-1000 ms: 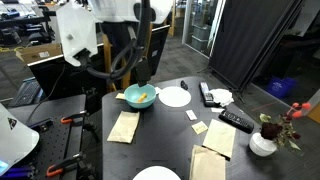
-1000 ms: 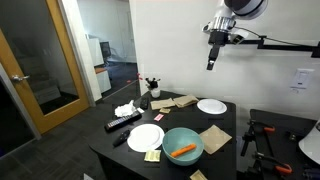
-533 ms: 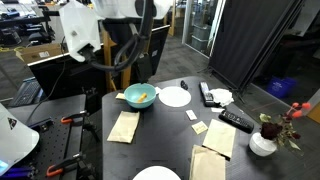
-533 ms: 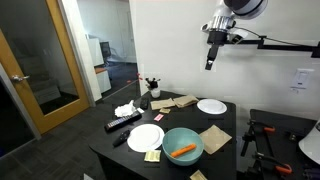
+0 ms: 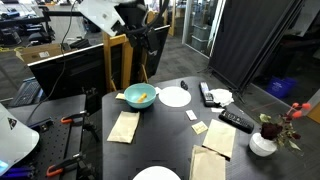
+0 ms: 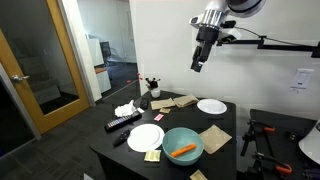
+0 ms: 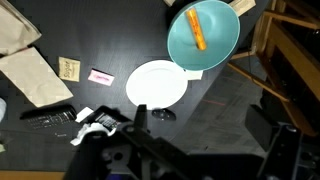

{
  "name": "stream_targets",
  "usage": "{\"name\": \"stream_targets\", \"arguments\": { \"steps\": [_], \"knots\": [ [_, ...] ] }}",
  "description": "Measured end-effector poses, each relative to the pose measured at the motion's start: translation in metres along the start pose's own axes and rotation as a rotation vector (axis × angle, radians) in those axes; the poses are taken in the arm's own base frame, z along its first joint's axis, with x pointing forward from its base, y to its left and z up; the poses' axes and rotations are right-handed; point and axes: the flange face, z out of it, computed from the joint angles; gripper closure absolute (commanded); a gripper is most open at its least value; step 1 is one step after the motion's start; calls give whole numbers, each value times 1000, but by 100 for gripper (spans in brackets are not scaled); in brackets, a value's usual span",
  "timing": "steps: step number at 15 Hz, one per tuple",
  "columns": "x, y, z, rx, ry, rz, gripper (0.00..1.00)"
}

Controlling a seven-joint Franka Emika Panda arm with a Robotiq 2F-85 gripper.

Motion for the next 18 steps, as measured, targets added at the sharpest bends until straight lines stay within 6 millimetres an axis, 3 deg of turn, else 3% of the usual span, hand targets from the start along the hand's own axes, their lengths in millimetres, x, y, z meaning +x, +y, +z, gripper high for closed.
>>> {"name": "stream_targets", "arguments": {
  "steps": [4, 8, 18],
  "knots": [
    [17, -43, 14, -2, -2, -182, 0],
    [20, -76, 32, -17, 6, -366, 0],
    [-20, -121, 97, -54, -21, -559, 0]
  ]
}}
